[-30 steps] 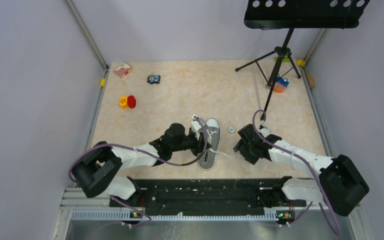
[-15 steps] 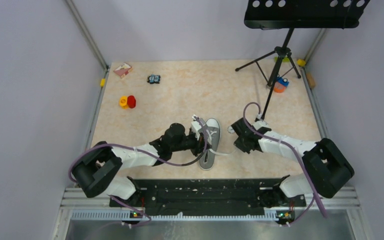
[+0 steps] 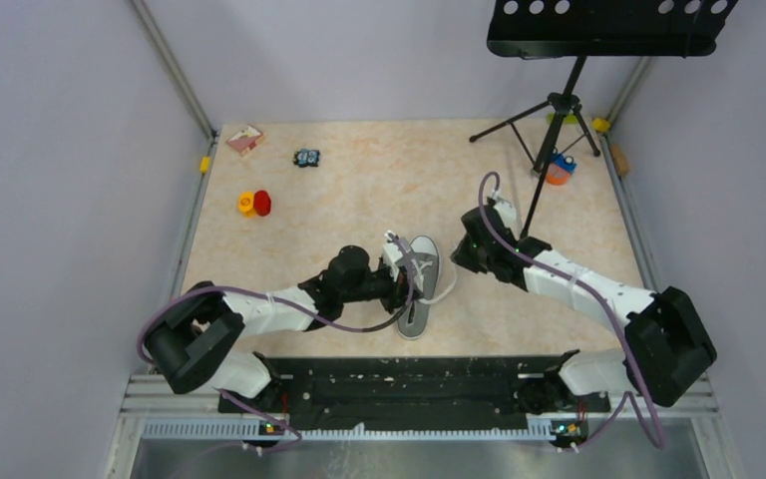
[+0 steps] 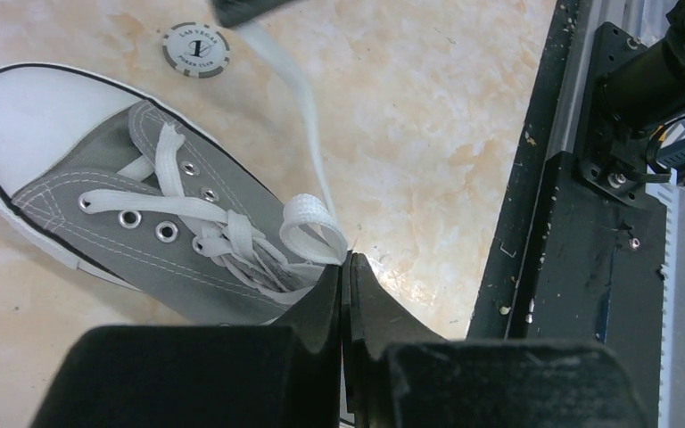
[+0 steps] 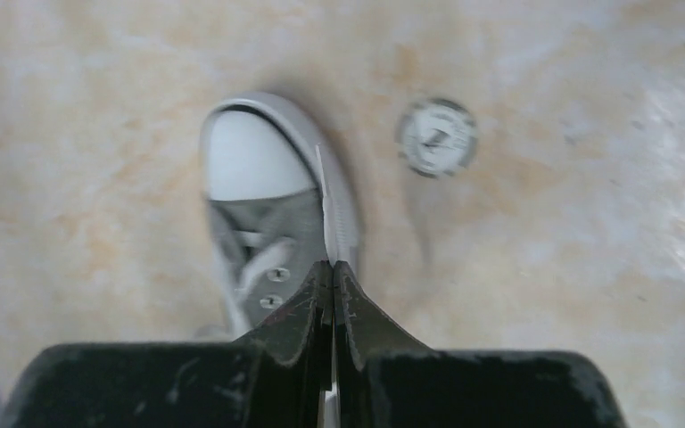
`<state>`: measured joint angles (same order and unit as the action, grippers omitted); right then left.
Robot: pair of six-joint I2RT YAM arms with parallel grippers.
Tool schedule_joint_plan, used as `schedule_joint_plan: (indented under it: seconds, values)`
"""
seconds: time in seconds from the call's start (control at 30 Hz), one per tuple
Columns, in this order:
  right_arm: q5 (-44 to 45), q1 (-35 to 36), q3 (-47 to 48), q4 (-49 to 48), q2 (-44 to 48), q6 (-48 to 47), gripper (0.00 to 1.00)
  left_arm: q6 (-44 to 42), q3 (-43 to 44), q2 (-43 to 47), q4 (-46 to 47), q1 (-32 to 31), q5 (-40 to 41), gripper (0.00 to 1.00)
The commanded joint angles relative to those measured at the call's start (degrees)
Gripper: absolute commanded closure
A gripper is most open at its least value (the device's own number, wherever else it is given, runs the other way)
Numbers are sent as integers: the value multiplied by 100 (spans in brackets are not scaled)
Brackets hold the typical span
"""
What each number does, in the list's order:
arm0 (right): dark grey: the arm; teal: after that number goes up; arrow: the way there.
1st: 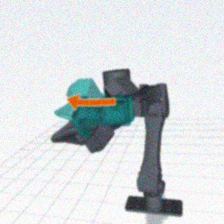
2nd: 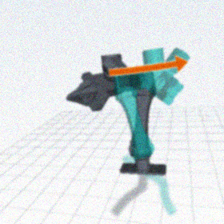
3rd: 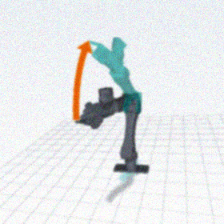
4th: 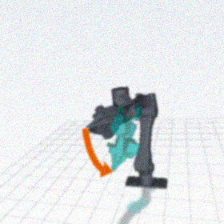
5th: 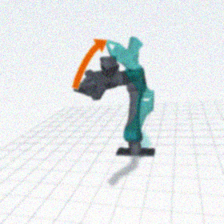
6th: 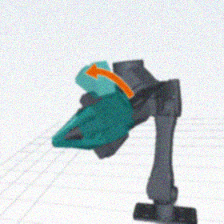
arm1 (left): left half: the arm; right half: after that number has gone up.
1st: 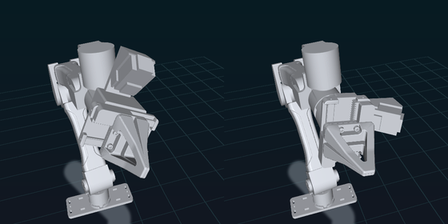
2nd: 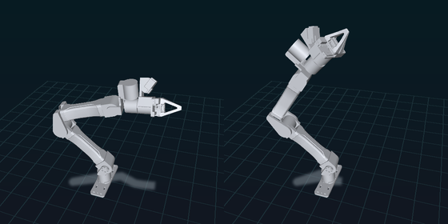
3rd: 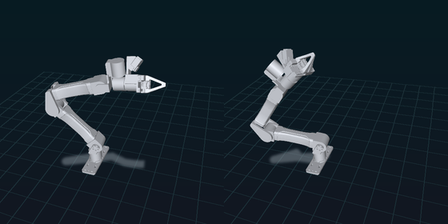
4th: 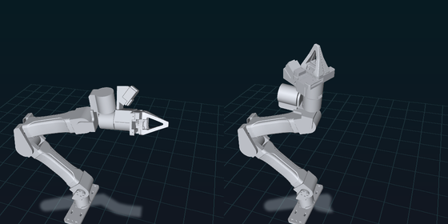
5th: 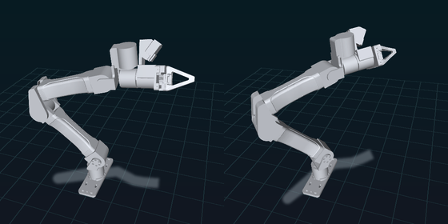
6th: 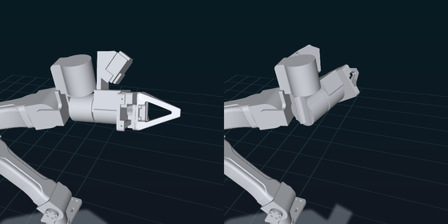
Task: Tie the shoes
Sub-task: Wrap the shoelace around the shoelace.
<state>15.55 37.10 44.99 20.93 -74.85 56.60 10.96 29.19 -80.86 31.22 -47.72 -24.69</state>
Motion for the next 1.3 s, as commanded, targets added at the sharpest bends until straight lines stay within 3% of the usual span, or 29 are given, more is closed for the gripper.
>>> schedule_joint_plan:
  seconds: [0.0,0.27,0.47,0.77,1.27]
  values:
    - [-917,137,769,-1008,-327,-858,100,-37,188,-92,178,-15,-371,100]
    - [-2162,578,1448,-1692,-609,-752,100,35,269,-163,156,-9,-372,100]
    - [-2579,800,853,-1984,-259,-173,100,103,231,-146,256,15,-287,100]
    - [-2495,896,-240,-1691,813,220,100,170,95,-194,467,171,-174,100]
    - [-2450,895,-515,-1001,1656,244,100,538,56,-459,901,431,-192,100]
